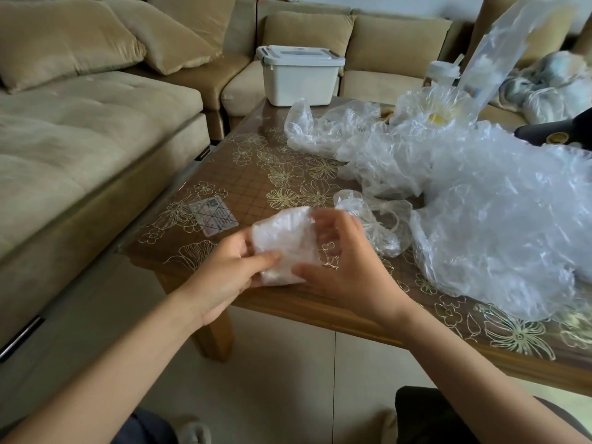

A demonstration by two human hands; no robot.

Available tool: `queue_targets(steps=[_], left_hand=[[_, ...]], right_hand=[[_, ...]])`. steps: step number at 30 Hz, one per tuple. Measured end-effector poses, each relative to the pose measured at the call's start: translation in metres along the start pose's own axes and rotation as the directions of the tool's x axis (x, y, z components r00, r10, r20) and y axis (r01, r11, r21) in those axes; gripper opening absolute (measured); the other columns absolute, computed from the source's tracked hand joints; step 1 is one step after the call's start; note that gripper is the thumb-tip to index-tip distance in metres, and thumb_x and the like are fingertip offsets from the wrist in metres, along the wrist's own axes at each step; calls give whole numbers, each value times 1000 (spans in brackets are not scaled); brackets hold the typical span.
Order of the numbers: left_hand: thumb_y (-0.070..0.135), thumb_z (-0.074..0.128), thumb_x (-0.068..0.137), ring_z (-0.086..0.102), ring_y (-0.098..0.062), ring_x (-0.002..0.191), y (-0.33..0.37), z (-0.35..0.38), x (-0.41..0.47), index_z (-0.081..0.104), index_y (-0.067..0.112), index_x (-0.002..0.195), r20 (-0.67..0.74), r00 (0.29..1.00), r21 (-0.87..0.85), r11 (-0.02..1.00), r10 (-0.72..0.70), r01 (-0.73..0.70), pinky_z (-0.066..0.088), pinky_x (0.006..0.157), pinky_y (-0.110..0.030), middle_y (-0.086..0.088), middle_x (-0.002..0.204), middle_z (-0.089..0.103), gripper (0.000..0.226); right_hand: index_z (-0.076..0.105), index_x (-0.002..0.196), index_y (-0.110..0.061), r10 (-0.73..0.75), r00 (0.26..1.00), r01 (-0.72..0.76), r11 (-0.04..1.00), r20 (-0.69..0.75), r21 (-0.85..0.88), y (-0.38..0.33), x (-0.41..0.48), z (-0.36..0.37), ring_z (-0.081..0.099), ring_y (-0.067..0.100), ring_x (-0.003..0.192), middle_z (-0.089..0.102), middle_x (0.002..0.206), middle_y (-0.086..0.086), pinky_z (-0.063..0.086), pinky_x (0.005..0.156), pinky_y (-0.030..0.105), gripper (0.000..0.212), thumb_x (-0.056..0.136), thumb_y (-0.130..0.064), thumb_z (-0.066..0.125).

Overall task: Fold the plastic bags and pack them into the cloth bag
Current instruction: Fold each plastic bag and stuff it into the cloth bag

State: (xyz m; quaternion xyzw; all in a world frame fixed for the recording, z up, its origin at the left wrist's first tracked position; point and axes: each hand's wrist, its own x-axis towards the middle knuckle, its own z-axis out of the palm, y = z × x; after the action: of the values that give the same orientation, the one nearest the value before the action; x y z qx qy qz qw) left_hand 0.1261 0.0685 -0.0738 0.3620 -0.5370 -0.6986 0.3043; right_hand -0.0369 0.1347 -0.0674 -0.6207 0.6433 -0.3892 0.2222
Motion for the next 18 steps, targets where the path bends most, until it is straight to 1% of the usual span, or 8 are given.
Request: queue_targets(steps=[2, 4, 5, 8, 11, 13, 15, 18], left_hand=[[-1, 55, 87, 68, -18, 92, 2, 0, 0, 58, 11, 112, 48, 999, -63, 998, -24, 27, 57, 72, -25, -10, 104, 71, 28], [-2, 55, 86, 68, -16, 90, 2, 5, -1, 59, 11, 111, 81, 996, -74, 996, -37, 43, 58, 71, -25, -9, 103, 71, 28], [-2, 55, 86, 68, -15, 88, 2, 8, -1, 60, 11, 109, 83, 996, -78, 996, -43, 49, 57, 70, -24, -7, 101, 71, 26], [-3, 58, 84, 68, -12, 83, 1, 15, 0, 61, 12, 104, 55, 998, -98, 994, -41, 46, 57, 66, -23, -5, 96, 71, 25], [-7, 56, 84, 69, -15, 81, 3, 21, 4, 61, 8, 103, 29, 998, -187, 981, -56, 60, 57, 60, -24, -7, 92, 71, 25], [-10, 54, 85, 69, -17, 81, 4, 26, 6, 62, 7, 98, 36, 997, -211, 975, -69, 75, 57, 59, -24, -10, 94, 69, 23], [-11, 50, 86, 69, -16, 82, 7, 32, 7, 65, 5, 94, 86, 992, -207, 973, -87, 103, 57, 61, -24, -11, 96, 70, 23], [-6, 37, 89, 69, -21, 84, 11, 37, 11, 64, -1, 98, 184, 973, -306, 933, -136, 188, 59, 70, -31, -15, 99, 70, 29]], right_hand=[[38, 133, -21, 153, 985, -166, 958, 75, 234, 1, 1, -5, 55, 10, 106, 48, 120, 0, 47, 91, 20, 76, 71, -20, 81], [45, 129, -12, 259, 924, -373, 772, 282, 515, 2, 1, -7, 63, 20, 103, 59, 119, 11, 54, 85, 27, 61, 75, -10, 75], [51, 124, -7, 254, 903, -419, 693, 345, 587, 2, 1, -7, 65, 23, 99, 63, 114, 14, 55, 82, 27, 50, 78, -5, 71], [59, 113, 1, 209, 921, -383, 633, 328, 673, 7, 2, -4, 67, 23, 88, 68, 103, 16, 55, 76, 27, 30, 84, 5, 61], [64, 103, -2, 234, 926, -378, 524, 297, 764, 10, 4, -8, 68, 20, 80, 69, 93, 13, 57, 71, 26, 24, 86, 11, 53], [67, 91, -4, 234, 932, -361, 530, 276, 768, 11, 3, -12, 68, 16, 73, 70, 84, 9, 56, 65, 23, 26, 85, 14, 48], [67, 70, -8, 226, 942, -333, 552, 247, 765, 11, 1, -17, 66, 12, 66, 69, 80, 6, 53, 57, 21, 35, 84, 16, 46], [65, 47, -14, 242, 950, -303, 563, 197, 769, 12, -1, -25, 66, 11, 73, 69, 83, -1, 51, 54, 20, 55, 84, 20, 41]])
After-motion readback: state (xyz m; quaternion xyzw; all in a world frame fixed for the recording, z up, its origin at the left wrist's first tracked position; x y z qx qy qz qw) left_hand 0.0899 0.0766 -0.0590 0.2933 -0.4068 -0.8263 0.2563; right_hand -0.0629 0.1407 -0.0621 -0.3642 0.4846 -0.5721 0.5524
